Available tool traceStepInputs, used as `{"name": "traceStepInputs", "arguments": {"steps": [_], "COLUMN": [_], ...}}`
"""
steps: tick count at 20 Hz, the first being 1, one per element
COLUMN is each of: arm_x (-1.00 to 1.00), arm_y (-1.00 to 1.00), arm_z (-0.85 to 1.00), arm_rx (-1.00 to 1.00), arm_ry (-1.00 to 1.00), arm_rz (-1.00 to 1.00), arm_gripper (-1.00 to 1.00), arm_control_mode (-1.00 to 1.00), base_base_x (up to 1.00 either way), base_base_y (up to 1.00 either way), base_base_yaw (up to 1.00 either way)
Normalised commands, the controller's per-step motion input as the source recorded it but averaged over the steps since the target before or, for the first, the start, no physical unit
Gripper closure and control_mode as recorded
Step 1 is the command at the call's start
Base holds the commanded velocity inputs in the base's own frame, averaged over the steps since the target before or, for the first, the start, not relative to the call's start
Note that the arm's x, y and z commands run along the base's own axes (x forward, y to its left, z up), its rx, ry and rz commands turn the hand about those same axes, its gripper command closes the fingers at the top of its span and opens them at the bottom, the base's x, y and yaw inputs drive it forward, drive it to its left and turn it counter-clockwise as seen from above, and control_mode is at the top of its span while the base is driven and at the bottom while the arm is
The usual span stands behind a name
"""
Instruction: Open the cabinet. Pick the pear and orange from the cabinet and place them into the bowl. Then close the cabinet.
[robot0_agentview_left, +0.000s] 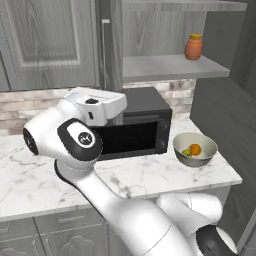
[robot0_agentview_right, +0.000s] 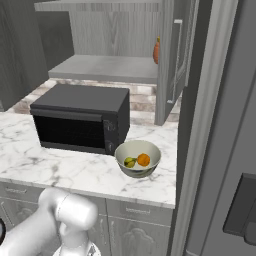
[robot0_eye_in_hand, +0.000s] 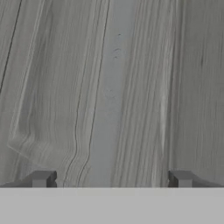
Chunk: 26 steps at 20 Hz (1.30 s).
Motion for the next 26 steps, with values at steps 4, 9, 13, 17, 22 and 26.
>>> {"name": "traceStepInputs", "arguments": {"steps": [4, 9, 13, 17, 22, 26], "arm_x": [0.02, 0.08, 0.51, 0.87, 1.00, 1.00], "arm_y": [-0.91, -1.00, -1.00, -0.98, -0.87, -0.57], "arm_z": [-0.10, -0.25, -0.35, -0.51, -0.60, -0.37], "arm_rx": [0.12, 0.14, 0.12, 0.08, 0.05, 0.00], "arm_ry": [0.00, -0.04, -0.01, 0.00, 0.02, 0.02], "arm_rz": [0.02, 0.16, 0.24, 0.28, 0.28, 0.17], "arm_gripper": [-1.00, -1.00, -1.00, -1.00, -1.00, -1.00], "arm_control_mode": [-1.00, -1.00, -1.00, -1.00, -1.00, -1.00], "base_base_x": [0.00, 0.00, 0.00, 0.00, 0.00, 0.00], "base_base_y": [0.00, 0.00, 0.00, 0.00, 0.00, 0.00], "base_base_yaw": [0.00, 0.00, 0.00, 0.00, 0.00, 0.00]}}
